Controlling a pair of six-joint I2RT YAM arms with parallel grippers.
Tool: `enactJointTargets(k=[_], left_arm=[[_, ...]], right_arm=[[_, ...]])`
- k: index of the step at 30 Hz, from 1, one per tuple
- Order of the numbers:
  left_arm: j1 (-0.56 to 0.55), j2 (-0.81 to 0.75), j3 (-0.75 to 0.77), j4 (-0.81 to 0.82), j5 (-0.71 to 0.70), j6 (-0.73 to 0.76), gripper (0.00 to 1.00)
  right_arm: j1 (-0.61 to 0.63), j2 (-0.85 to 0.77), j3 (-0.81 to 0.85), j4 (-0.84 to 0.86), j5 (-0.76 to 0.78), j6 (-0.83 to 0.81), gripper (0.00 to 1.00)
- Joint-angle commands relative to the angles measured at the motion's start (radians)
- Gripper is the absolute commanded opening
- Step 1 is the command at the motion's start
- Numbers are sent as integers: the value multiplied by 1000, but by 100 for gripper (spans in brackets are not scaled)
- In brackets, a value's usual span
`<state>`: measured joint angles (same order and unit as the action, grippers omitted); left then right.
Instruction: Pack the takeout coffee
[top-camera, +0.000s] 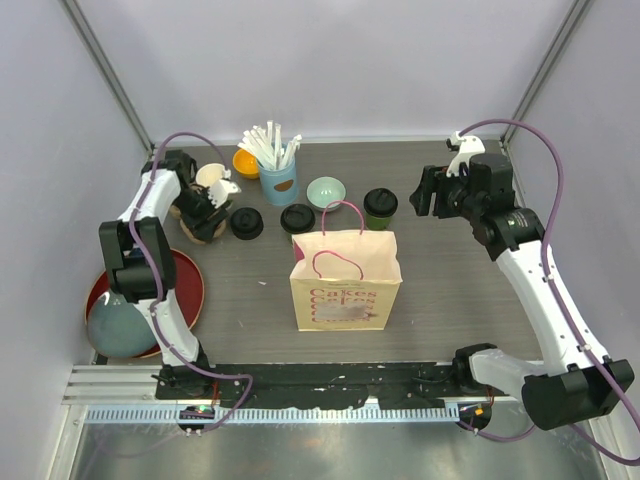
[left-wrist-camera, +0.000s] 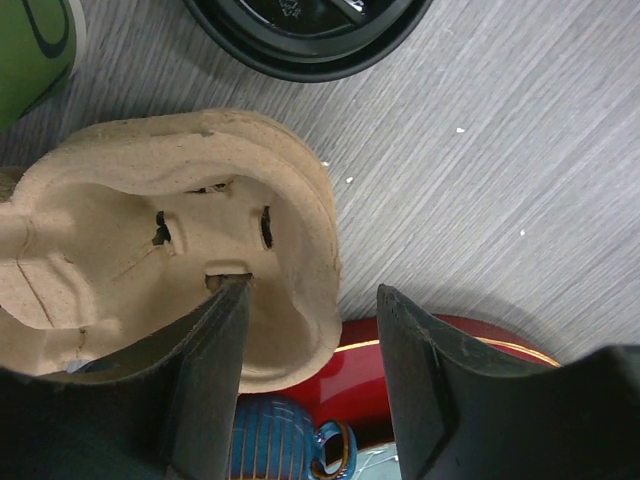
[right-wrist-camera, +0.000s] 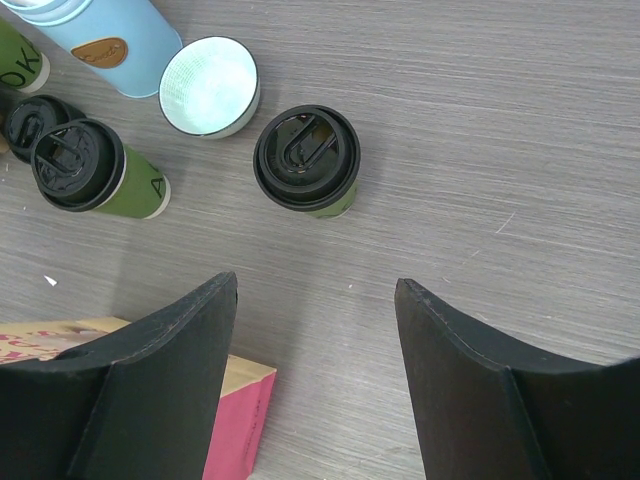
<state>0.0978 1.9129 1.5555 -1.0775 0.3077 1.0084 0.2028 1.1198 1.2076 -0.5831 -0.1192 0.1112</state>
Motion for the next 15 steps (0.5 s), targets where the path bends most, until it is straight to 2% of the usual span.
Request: enactJointTargets(k=[1, 6, 13, 15], left_arm=[[-1, 0, -3, 50, -28, 16, 55], [-1, 1, 5, 31, -12, 18, 42], [-3, 15, 58, -24, 5, 12, 13], [-1, 15, 74, -39, 5, 4, 11]], right_arm=[[-2, 2, 10, 40, -17, -5, 70], [0, 5, 10, 39, -17, -7, 70], [0, 8, 10, 37, -22, -8, 70], [-2, 8, 9, 35, -23, -8, 70]])
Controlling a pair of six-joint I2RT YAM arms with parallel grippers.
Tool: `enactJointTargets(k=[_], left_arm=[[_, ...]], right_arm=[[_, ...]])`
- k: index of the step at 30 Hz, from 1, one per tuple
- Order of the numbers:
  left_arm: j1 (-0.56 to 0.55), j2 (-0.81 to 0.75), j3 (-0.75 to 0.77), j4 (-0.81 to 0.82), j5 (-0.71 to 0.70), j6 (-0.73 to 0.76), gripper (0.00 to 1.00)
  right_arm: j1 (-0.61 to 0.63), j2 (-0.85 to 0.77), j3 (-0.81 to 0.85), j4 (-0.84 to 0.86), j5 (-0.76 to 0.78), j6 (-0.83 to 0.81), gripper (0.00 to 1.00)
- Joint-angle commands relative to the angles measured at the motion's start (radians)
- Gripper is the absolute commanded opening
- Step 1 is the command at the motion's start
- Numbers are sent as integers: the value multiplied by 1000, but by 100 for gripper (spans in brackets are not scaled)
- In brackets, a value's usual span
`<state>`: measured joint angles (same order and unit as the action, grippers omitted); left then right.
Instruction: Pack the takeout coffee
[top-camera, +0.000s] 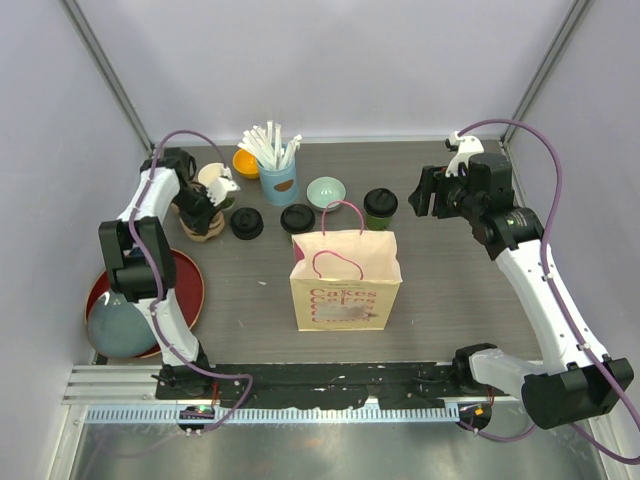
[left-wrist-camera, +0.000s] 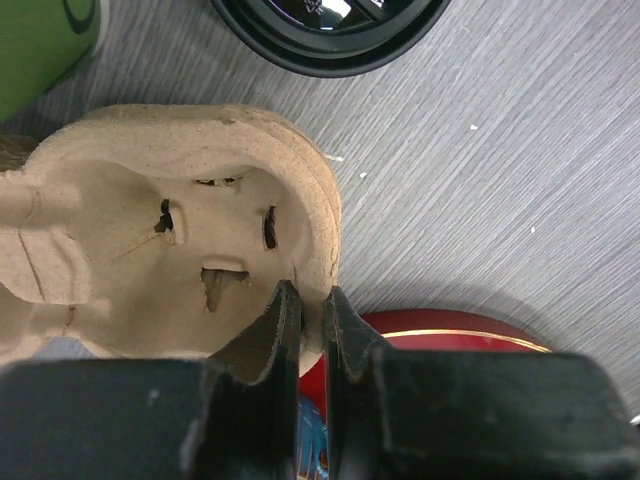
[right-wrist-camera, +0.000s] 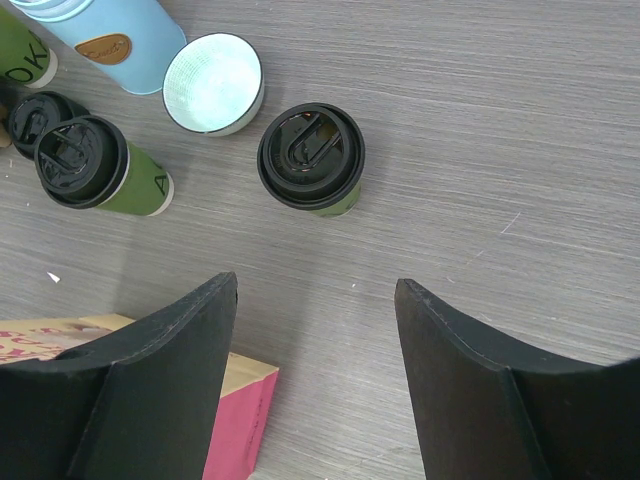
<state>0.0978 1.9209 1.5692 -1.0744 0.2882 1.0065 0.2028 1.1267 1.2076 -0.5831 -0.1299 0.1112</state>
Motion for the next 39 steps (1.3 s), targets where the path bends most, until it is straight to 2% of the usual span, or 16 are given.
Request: enactJointTargets(k=[1, 3, 7, 13, 19, 31, 36, 39], left_arm=[[-3, 4, 66, -50, 25, 4, 10], [-1, -6, 68, -55, 29, 4, 11], [-1, -23, 72, -50, 23, -2, 0], [-1, -59, 66, -6, -50, -57, 0], [-3, -174, 34, 59, -103, -66, 0], [-3, -315, 42, 39, -138, -45, 0], [-3, -330, -36, 73, -95, -13, 0], [-3, -306, -105, 152, -109, -22, 0]], right_arm=[[0, 1, 9, 34, -13, -8, 70], [-2, 1, 9, 34, -13, -8, 70], [-2, 4, 9, 34, -16, -8, 70], [-2, 1, 12, 32, -20, -8, 70], [-2, 2, 15, 32, -28, -8, 70], [0, -11, 21, 26, -50, -8, 70], [-2, -21, 17, 31, -56, -5, 70], [-2, -28, 17, 29, -56, -7, 70]])
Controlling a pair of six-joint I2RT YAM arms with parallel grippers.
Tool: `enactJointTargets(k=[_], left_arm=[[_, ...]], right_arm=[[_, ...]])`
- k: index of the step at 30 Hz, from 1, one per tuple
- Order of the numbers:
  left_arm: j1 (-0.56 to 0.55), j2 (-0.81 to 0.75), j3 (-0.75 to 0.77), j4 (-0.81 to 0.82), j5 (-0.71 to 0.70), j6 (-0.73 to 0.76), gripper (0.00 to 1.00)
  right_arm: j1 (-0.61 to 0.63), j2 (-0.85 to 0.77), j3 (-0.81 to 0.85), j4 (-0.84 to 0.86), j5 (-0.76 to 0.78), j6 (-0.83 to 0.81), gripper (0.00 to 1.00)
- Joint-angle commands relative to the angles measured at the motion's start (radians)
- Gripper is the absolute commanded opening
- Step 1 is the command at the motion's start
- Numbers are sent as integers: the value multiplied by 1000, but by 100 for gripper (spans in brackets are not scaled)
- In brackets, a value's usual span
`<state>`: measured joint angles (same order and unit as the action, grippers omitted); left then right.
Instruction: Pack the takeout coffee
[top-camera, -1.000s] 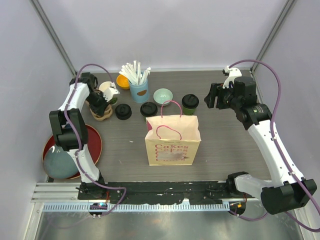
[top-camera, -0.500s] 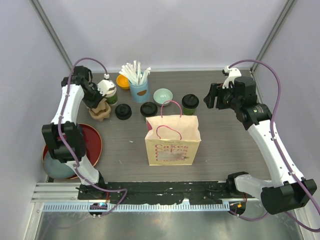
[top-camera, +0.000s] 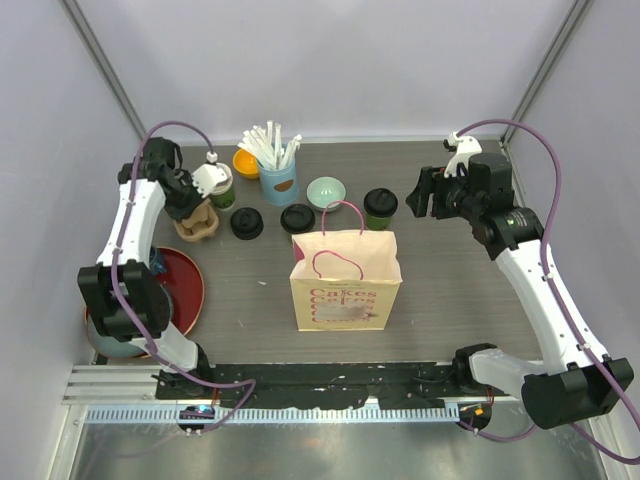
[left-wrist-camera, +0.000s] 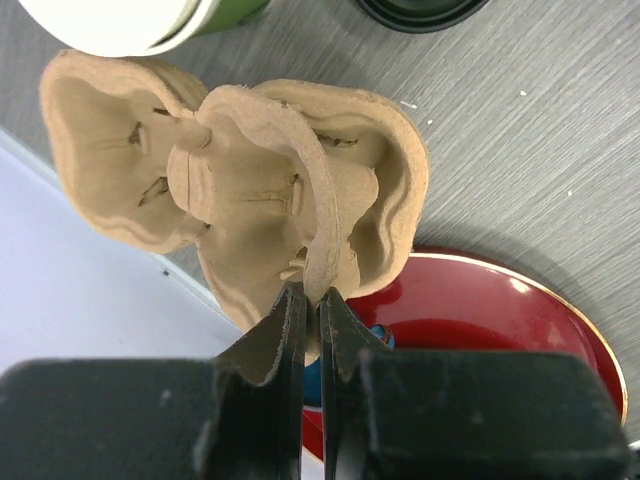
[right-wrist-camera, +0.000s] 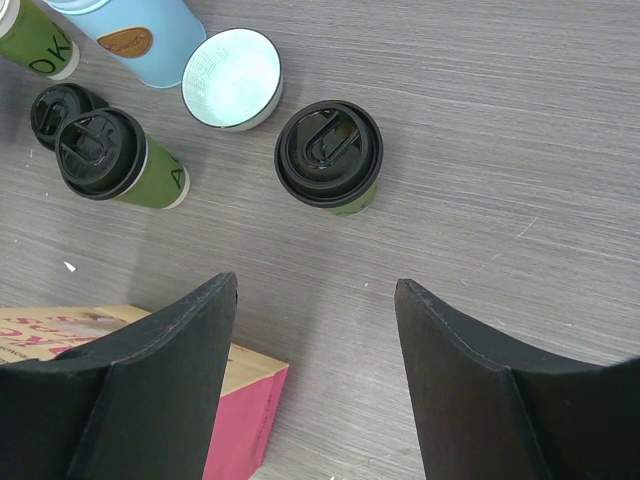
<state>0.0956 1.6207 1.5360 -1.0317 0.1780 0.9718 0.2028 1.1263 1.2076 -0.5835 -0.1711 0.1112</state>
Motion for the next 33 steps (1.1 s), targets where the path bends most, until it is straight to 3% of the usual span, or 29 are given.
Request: enactJointTargets(k=[1, 5, 8, 11, 15, 22, 23, 25, 27, 31, 33], left_arm=[[-2, 1, -89, 140, -18, -14, 0], [6, -8, -152, 338, -20, -135, 0], [47, -10, -133, 421, 108, -293, 0], [62, 24, -48, 332, 214, -346, 0], [70, 35, 9, 285, 252, -363, 0], [72, 54, 29, 201, 80, -236, 0], [96, 47, 32, 156, 131, -232, 0], [151, 25, 38, 139, 369, -260, 0], [219, 42, 56, 177, 442, -318, 0], [208, 171, 117, 161, 159, -339, 0], [208, 205, 148, 72, 193, -309, 0]], right_arm=[[-2, -31, 17, 28, -16, -7, 70], [0, -39, 17, 25, -15, -7, 70], [0, -40, 20, 21, -18, -7, 70], [-2, -46, 20, 16, -16, -8, 70], [0, -56, 20, 11, -16, -8, 70], [0, -56, 26, 7, -22, -7, 70], [0, -54, 27, 7, -24, -7, 70], [0, -53, 29, 5, -27, -7, 70], [-2, -49, 32, 5, -30, -5, 70], [0, -54, 35, -1, -38, -4, 70], [0, -65, 29, -3, -30, -4, 70]])
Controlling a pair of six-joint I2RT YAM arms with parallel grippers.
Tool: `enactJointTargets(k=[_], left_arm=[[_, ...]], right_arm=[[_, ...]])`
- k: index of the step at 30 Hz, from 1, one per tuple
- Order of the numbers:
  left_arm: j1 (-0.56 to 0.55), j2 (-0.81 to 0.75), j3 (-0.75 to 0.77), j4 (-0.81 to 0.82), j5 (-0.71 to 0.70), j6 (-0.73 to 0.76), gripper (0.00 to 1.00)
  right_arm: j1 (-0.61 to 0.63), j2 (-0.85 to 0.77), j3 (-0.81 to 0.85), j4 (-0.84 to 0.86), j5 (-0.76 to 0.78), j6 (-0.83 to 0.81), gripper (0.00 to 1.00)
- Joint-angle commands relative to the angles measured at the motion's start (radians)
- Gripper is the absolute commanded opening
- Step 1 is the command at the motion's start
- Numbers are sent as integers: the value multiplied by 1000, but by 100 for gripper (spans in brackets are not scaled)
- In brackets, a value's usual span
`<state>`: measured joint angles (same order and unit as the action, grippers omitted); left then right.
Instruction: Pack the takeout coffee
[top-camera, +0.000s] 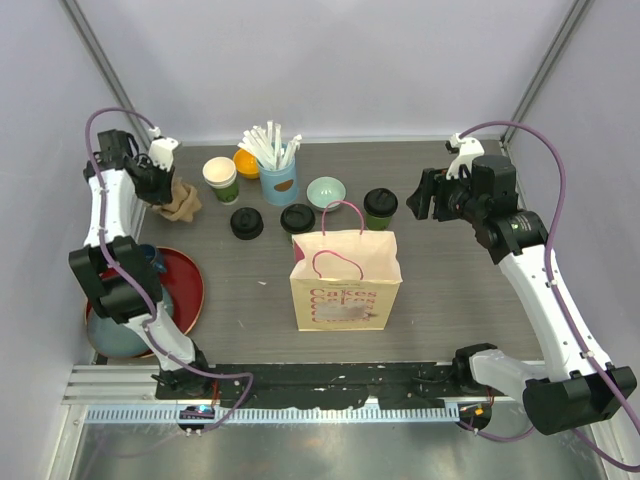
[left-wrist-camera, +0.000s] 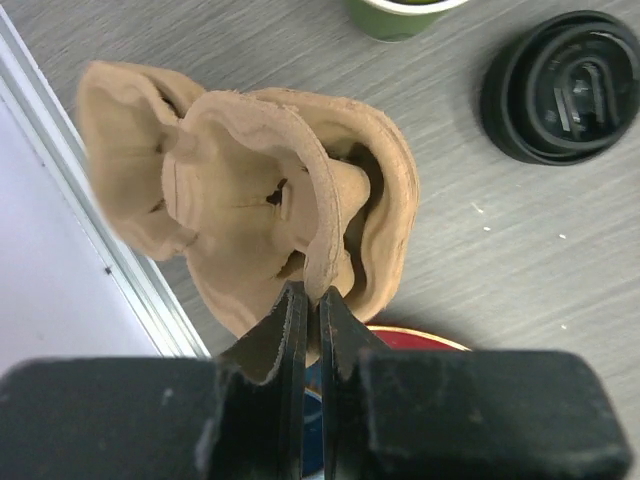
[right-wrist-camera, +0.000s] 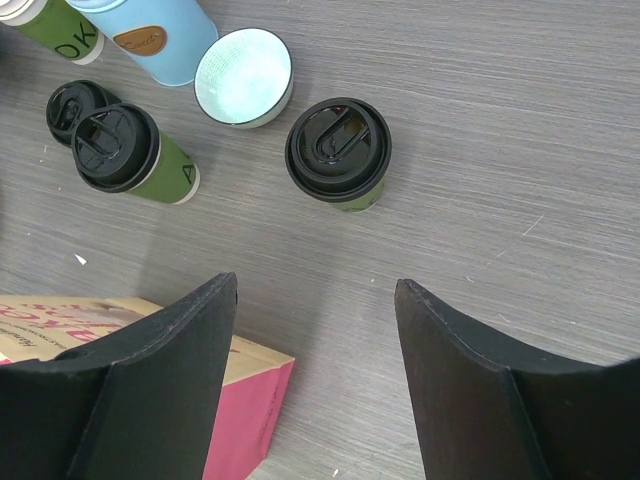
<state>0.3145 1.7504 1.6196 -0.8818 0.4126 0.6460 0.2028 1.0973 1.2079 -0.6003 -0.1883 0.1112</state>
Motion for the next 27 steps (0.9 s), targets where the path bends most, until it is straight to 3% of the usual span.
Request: enactJointTargets(k=[1, 5, 10, 15, 21, 27], left_arm=[[-9, 66, 56, -86, -14, 47, 0], [-11, -43, -38, -28, 126, 78, 0], [-11, -83, -29, -54, 129, 89, 0], [-9, -101, -36, -94, 190, 96, 0], [-11, -193, -52, 70, 57, -2, 0], [-14, -328, -23, 74, 22, 53, 0]], right_arm=[[0, -39, 27, 14, -10, -2, 70], [0, -36, 33, 14, -14, 7, 70], [3, -43, 97, 39, -36, 50, 69], [69, -44, 166, 204, -65, 137, 58], [363, 64, 326, 240, 50, 47, 58], [369, 88, 344, 228, 44, 50, 59]])
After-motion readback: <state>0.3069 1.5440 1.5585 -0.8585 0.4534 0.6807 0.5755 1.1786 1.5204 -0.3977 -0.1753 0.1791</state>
